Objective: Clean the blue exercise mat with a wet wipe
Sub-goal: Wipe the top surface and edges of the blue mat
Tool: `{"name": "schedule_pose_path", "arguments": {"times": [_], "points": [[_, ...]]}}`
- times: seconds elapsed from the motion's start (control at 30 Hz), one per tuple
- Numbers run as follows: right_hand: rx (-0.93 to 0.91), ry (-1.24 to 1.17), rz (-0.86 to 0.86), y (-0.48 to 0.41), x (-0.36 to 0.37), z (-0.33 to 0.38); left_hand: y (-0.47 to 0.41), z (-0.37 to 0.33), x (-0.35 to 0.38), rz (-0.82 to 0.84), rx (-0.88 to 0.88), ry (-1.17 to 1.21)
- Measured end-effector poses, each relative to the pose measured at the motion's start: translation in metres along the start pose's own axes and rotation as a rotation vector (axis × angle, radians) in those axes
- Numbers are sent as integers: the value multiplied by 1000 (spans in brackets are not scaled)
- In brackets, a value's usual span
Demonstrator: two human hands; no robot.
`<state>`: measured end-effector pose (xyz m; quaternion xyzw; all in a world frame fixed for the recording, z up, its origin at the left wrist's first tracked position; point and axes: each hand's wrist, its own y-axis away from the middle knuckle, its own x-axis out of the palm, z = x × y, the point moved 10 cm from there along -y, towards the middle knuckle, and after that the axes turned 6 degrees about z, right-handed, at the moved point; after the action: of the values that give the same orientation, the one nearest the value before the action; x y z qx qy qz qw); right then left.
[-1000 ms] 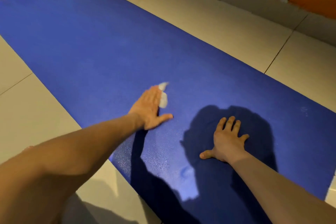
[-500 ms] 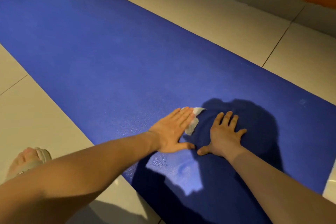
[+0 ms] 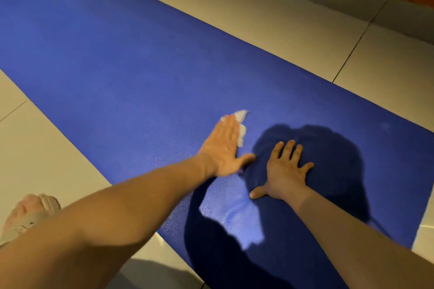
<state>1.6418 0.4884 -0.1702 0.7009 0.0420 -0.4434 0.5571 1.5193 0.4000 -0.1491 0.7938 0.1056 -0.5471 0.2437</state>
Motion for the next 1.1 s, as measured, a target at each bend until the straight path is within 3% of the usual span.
{"name": "schedule_pose_path", "arguments": {"times": [0.1,0.2,0.3,0.37,0.47,0.53,0.67,0.8,0.9,1.0,1.1], "points": [[-4,4,-1,1,0,-1,20,-24,32,178,124,-168],[-9,5,1,0,1,0,31,16,11,109,181,-254],[-9,10,10,-1,1,1,28,103,-31,7,-107,-179],[-12,15,6,-1,0,1,29,146,-38,38,-336,-215],[-16,7,5,-2,1,1,23,133,-29,74,-452,-217],[-13,3,8,-3,1,0,18,92,-12,95,-380,-209],[-2,-7,9,-3,0,0,31,-4,26,131,-37,-107],[1,5,2,-1,-1,0,52,-11,41,214,140,-295],[-15,-5,12,-2,0,1,54,46,14,208,-32,-348],[-14,0,13,-5,0,1,55,106,-11,179,-355,-250],[-7,3,2,-6,0,1,43,113,-10,149,-528,-84]]}}
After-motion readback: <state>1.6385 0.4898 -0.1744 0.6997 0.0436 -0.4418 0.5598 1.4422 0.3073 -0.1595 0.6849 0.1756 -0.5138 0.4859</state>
